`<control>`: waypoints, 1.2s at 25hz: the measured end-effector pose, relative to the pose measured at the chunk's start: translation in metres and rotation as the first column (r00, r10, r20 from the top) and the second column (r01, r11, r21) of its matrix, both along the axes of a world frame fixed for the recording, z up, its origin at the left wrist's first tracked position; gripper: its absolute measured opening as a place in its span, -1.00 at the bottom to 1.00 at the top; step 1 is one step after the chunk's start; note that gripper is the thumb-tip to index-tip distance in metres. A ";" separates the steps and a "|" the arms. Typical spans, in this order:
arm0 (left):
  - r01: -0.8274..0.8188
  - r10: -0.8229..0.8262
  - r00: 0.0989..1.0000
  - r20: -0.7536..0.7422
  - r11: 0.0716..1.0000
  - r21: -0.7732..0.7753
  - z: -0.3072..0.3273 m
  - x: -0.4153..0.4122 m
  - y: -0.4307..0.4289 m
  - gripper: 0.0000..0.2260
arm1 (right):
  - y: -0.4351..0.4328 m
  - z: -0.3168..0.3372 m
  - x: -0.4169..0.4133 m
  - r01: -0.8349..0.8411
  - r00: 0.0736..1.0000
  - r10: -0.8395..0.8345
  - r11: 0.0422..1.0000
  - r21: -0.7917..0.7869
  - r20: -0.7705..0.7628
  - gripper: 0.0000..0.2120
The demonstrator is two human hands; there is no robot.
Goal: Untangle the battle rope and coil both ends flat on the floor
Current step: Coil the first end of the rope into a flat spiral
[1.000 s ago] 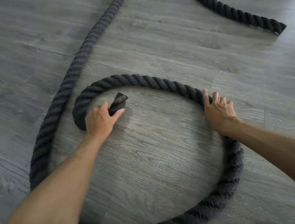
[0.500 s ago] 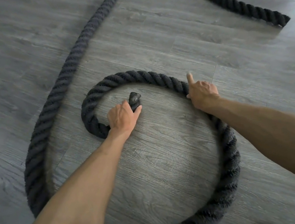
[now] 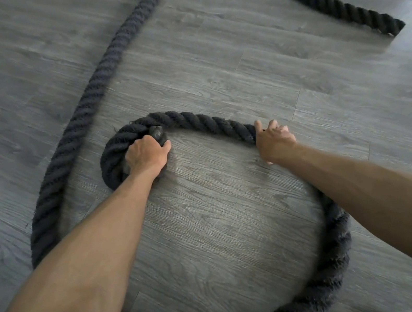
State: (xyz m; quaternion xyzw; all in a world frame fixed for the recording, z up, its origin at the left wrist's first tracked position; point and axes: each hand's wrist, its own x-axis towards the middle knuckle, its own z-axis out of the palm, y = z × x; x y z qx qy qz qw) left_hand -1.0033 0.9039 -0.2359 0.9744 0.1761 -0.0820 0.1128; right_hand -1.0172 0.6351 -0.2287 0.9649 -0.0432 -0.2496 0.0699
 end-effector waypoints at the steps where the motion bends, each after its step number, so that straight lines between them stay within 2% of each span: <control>1: -0.005 0.005 1.000 -0.010 1.000 -0.006 0.001 0.001 -0.002 -0.50 | 0.001 0.002 -0.002 -0.009 1.000 0.009 1.000 -0.006 -0.007 -0.32; 4: -0.020 0.020 0.999 -0.032 1.000 -0.018 0.004 0.002 -0.001 -0.50 | 0.006 0.012 -0.014 -0.055 0.996 0.053 0.998 -0.024 -0.077 -0.43; 7: -0.065 0.063 0.997 -0.042 0.997 -0.040 0.002 0.003 -0.004 -0.43 | 0.014 0.025 -0.028 -0.071 0.983 0.065 0.997 -0.029 -0.171 -0.39; 9: -0.188 0.184 0.982 -0.041 0.972 -0.143 -0.001 0.008 -0.016 -0.37 | 0.030 0.033 -0.030 -0.095 0.964 0.103 0.995 0.042 -0.245 -0.30; 10: -0.268 0.263 0.963 -0.053 0.936 -0.229 -0.003 0.010 -0.025 -0.36 | 0.041 0.035 -0.035 -0.114 0.950 0.134 0.990 0.086 -0.280 -0.26; 12: -0.420 0.411 0.905 -0.112 0.814 -0.401 -0.006 0.017 -0.042 -0.35 | 0.064 0.029 -0.048 -0.097 0.954 0.152 0.972 0.213 -0.257 -0.21; 14: -0.533 0.520 0.834 -0.184 0.673 -0.512 -0.008 0.028 -0.047 -0.36 | 0.086 0.024 -0.058 0.007 0.976 0.057 0.956 0.294 -0.209 -0.08; 18: -0.608 0.583 0.765 -0.273 0.516 -0.603 -0.018 0.045 -0.039 -0.38 | 0.105 0.011 -0.057 0.120 0.987 -0.091 0.964 0.235 -0.131 0.08; 21: -0.624 0.649 0.704 -0.288 0.372 -0.687 -0.030 0.053 -0.033 -0.36 | 0.114 0.007 -0.045 0.205 0.976 -0.183 0.955 0.213 -0.115 0.02; 24: -0.642 0.684 0.659 -0.313 0.294 -0.709 -0.064 0.069 -0.014 -0.28 | 0.128 0.006 -0.030 0.293 0.956 -0.269 0.904 0.312 -0.116 -0.02; 27: -0.649 0.741 0.601 -0.300 0.234 -0.724 -0.154 0.114 0.025 -0.06 | 0.138 0.002 -0.019 0.302 0.953 -0.276 0.896 0.324 -0.125 -0.03; 28: -0.652 0.751 0.588 -0.301 0.221 -0.725 -0.167 0.120 0.030 -0.02 | 0.138 0.002 -0.016 0.301 0.953 -0.273 0.898 0.322 -0.129 -0.05; 30: -0.657 0.722 0.611 -0.323 0.236 -0.716 -0.141 0.103 0.027 -0.04 | 0.138 0.002 -0.012 0.317 0.948 -0.282 0.885 0.340 -0.151 -0.11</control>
